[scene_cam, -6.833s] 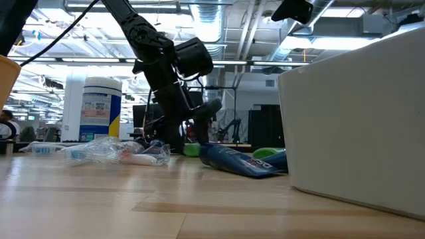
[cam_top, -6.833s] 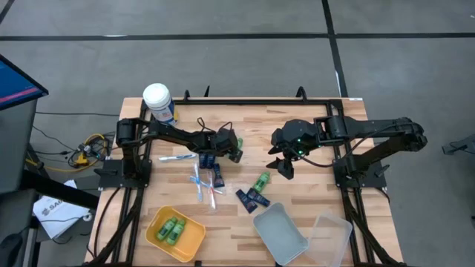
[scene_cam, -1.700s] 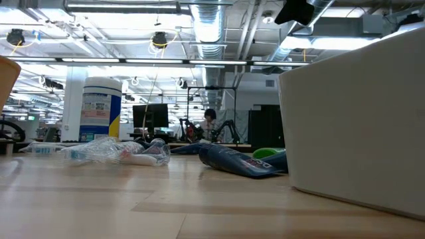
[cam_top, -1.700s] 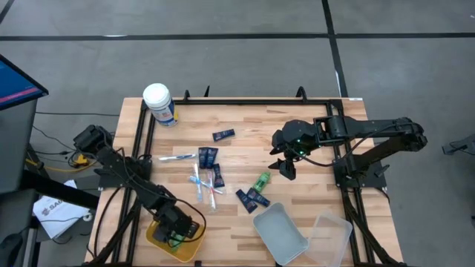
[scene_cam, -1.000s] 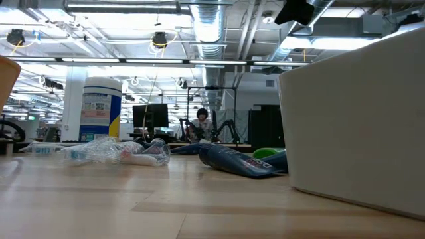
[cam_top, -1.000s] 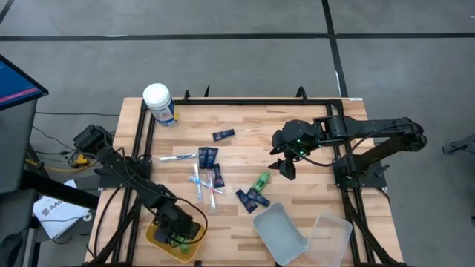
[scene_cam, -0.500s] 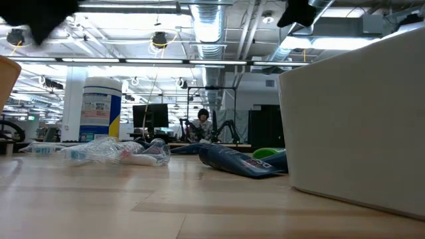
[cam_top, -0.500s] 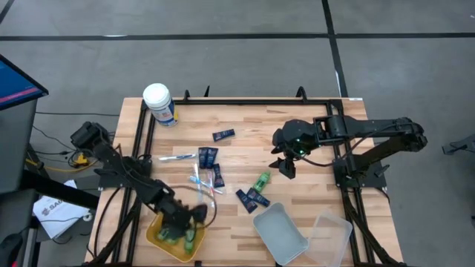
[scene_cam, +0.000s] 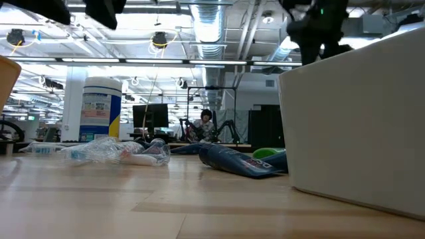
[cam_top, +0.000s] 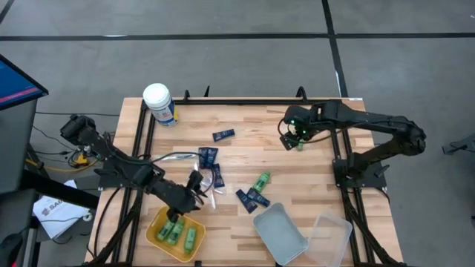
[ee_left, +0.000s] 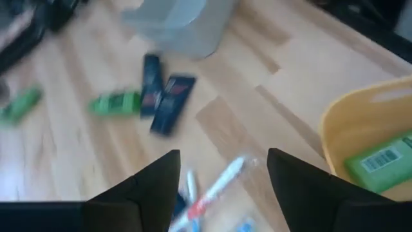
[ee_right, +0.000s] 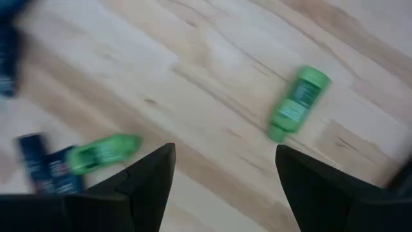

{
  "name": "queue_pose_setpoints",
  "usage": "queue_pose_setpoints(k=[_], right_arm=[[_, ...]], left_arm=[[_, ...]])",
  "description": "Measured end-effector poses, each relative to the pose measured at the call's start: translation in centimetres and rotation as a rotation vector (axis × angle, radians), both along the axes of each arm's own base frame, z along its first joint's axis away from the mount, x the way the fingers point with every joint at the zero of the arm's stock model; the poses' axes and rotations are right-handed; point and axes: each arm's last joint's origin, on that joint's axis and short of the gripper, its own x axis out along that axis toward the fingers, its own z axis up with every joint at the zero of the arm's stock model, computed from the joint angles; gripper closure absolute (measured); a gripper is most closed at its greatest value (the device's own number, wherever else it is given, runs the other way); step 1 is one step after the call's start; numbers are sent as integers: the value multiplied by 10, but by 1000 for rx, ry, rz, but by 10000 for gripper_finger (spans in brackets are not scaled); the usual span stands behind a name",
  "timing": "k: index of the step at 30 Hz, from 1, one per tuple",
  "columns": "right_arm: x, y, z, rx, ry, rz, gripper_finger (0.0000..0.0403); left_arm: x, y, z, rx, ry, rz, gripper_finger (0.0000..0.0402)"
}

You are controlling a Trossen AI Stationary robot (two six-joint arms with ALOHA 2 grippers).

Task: Pick & Place Travel size toiletries
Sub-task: Put the green shampoo into the yellow bin

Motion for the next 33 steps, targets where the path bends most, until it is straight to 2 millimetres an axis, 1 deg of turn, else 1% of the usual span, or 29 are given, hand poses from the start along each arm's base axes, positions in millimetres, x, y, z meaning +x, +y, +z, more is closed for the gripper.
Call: queue_pose_setpoints(k=[5,10,13,18,22,28,33], right_arm=[[-6,-15,-42,13,37,-62,143],[-20,-26,-81,59,81,-142,143],[-29,-29,-100,103,92,-190,143],[-33,-32,-120,140,37,-254,143],[-33,-34,-124,114,8,-273,143],[-38,-34,-135,117,72,-308,143],[-29,-34,-154,138,128,-291,143]], left_arm=[[-8,16,8,-121,-30,344,165],[-7,35,18,-313,-180,739,158],[-6,46,22,-391,-244,881,158],[-3,56,22,-455,-267,978,158],[-3,58,22,-462,-270,991,160],[-3,57,22,-469,-255,978,159],[-3,57,22,-471,-251,975,160]])
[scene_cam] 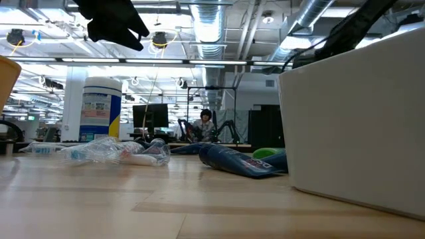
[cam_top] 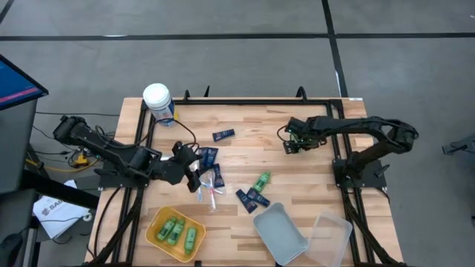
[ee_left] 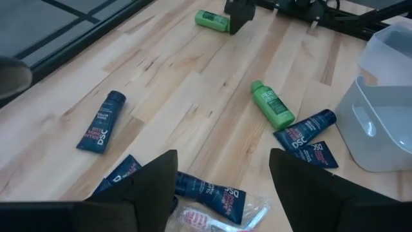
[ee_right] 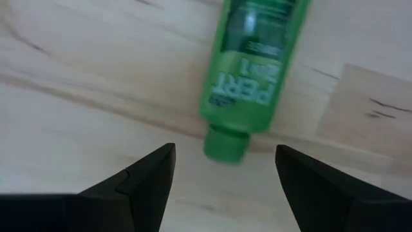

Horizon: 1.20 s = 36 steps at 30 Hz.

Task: Pick & Place Travel size toiletries
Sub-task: Put the green shampoo into the yellow bin

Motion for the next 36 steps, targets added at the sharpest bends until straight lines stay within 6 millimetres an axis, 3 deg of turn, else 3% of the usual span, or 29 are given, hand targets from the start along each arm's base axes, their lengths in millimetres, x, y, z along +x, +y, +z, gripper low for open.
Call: queue_pose_setpoints(k=[6,11,21,29,34,36], right_arm=[[9,-4,-20,24,49,-2,143],[11,-7,-23,47,83,-18,158],[13,-12,-20,65,58,-20,307],[13,-12,-20,77,49,-55,390],[19,-5,-5,156,28,88,390],[30,-5,19,124,-54,190,381]], left_arm=[[0,0,0,1,1,0,159],[0,0,0,2,2,-1,161],[0,0,0,2,1,-1,163],[1,2,0,9,4,4,164],[0,2,1,20,6,-7,166],[-3,3,5,13,-12,-5,165]])
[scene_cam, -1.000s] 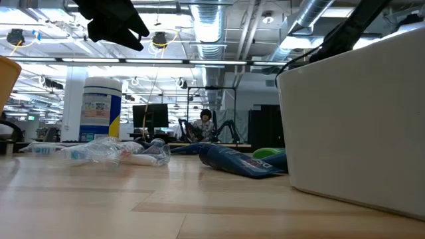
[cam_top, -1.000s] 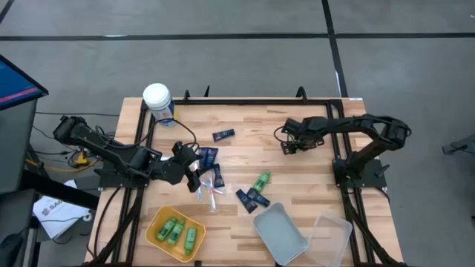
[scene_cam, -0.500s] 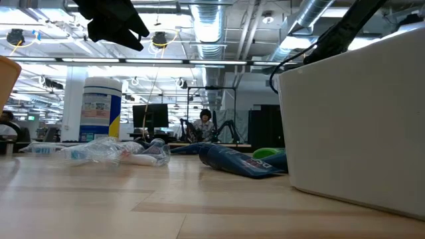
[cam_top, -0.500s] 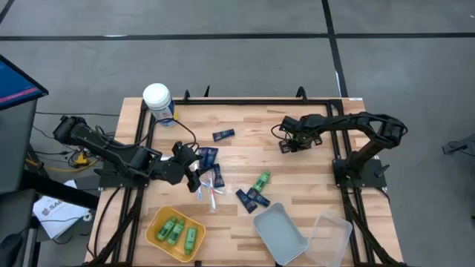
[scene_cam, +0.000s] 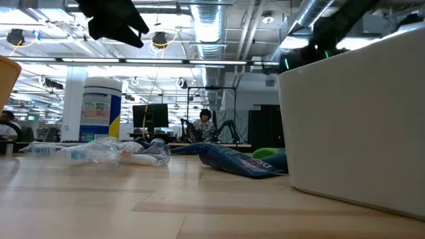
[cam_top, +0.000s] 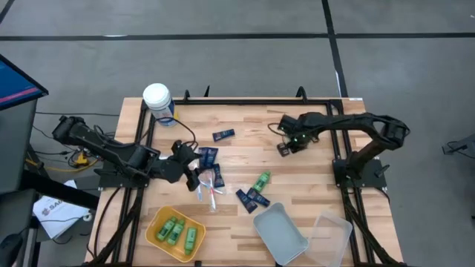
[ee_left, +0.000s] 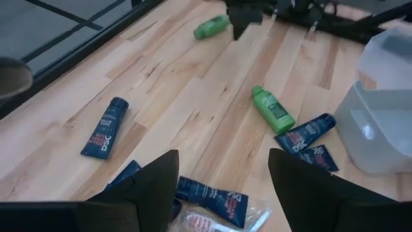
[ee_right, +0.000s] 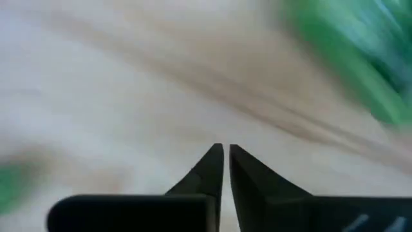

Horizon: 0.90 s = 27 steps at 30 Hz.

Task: Pick & Place Travel size toiletries
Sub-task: Put the green shampoo into the yellow bin

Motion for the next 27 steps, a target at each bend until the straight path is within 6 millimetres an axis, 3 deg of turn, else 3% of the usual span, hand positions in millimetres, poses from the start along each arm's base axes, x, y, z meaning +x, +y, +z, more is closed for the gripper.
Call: queue_pose_setpoints(k=[6,8,11,15,18,22,27], right_arm=[[5,-7,61,-164,-68,339,338],[1,-10,68,-173,-50,430,305],[0,-16,63,-160,-9,500,235],[2,-27,46,-128,73,476,129],[6,-33,30,-129,172,426,74],[7,-42,10,-101,278,355,36],[10,-49,-4,-72,284,320,35]], left_arm=[[-8,9,11,-21,-55,31,155],[-11,13,15,-26,-76,46,151],[-15,19,20,-34,-99,65,143],[-18,22,23,-45,-120,73,135],[-19,22,24,-46,-122,72,131],[-19,22,24,-57,-123,71,131],[-18,22,24,-64,-126,76,132]])
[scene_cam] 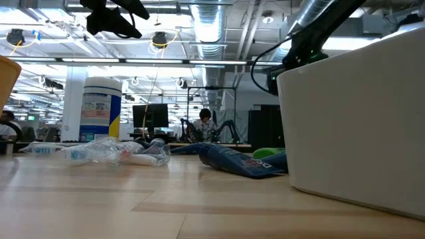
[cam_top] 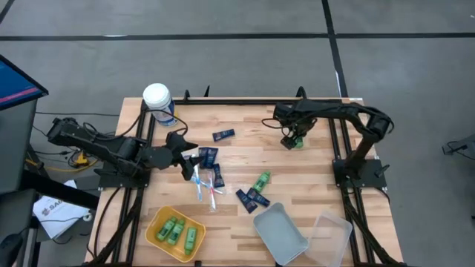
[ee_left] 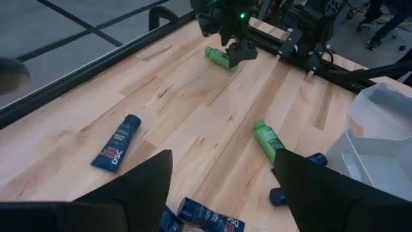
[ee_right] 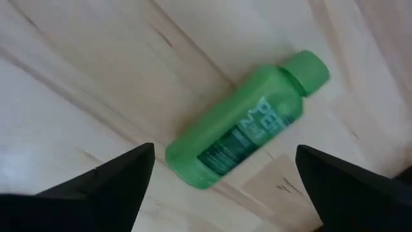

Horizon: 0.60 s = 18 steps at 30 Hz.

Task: Pick & Place Travel size toiletries
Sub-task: Put the green shampoo into the yellow bin

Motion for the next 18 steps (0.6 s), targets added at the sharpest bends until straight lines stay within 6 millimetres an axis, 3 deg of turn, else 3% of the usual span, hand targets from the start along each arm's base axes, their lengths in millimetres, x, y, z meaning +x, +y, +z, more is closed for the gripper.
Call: queue_pose_setpoints(k=[9,14,18], right_arm=[[-2,-16,-25,84,5,-137,66],[-1,-17,-27,90,-3,-169,82],[0,-15,-27,91,-6,-179,119]], left_arm=[[0,0,0,-3,-1,2,132],[0,0,0,-2,0,2,132],[0,0,-1,2,3,1,133]])
